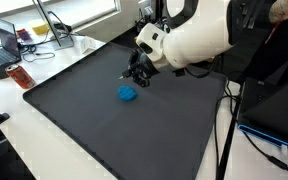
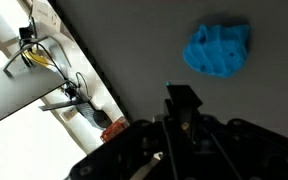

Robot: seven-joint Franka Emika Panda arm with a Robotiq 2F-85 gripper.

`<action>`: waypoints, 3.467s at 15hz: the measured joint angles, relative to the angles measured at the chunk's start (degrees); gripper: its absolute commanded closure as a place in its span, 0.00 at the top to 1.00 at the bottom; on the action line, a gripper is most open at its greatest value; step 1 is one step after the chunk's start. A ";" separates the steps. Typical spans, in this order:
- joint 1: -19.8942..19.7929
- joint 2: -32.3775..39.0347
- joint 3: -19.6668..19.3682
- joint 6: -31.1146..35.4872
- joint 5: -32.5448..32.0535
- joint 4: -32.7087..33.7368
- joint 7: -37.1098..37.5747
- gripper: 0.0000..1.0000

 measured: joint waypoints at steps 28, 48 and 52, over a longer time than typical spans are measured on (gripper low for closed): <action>-11.69 -20.33 -0.85 27.80 24.72 -21.13 -44.71 0.03; -17.81 -22.06 -2.26 47.28 45.32 -29.26 -76.78 0.03; -18.60 -22.40 -2.01 51.53 50.42 -30.82 -80.31 0.03</action>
